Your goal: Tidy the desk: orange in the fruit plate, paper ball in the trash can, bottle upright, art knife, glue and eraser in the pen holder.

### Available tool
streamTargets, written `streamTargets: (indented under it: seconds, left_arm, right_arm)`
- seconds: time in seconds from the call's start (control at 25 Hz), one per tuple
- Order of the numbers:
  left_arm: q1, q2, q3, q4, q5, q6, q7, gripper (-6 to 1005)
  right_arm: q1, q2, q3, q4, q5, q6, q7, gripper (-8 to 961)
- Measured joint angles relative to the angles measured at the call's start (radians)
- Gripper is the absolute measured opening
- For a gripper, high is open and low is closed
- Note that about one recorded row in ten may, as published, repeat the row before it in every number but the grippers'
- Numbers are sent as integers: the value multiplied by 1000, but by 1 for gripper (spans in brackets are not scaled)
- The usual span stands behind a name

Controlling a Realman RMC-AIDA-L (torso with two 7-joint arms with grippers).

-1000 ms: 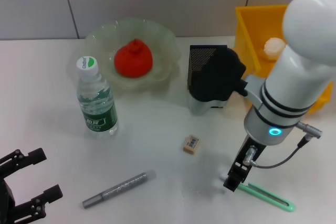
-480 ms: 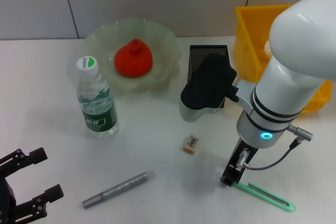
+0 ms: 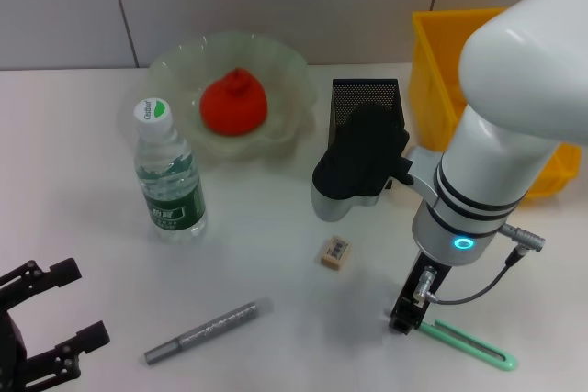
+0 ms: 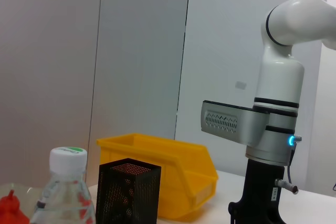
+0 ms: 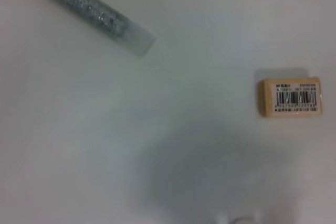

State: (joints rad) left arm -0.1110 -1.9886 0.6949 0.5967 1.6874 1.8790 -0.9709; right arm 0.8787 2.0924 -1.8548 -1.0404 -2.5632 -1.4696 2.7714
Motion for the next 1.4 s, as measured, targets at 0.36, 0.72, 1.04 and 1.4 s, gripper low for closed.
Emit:
streamTargets:
  seconds: [0.36,0.72,1.04,1.4]
  left_arm:
    - [2,2,-2,0,0,-2,0,780]
    - [3,5,-12,0,-1,-2,0,774]
    - [5,2,-14,0,0,7,11,768]
    - [3,-2,-15,0,-3,2,10,762]
  right_arm:
    - [3,0,10,-2,3,-9,0,272]
    - [-41,-10,185,-178,-1,-107,-28,173]
    - [-112,-12,462,-534,-4,-45,-137,174]
    - [-165,-8,452,-439,103,324,-272,197]
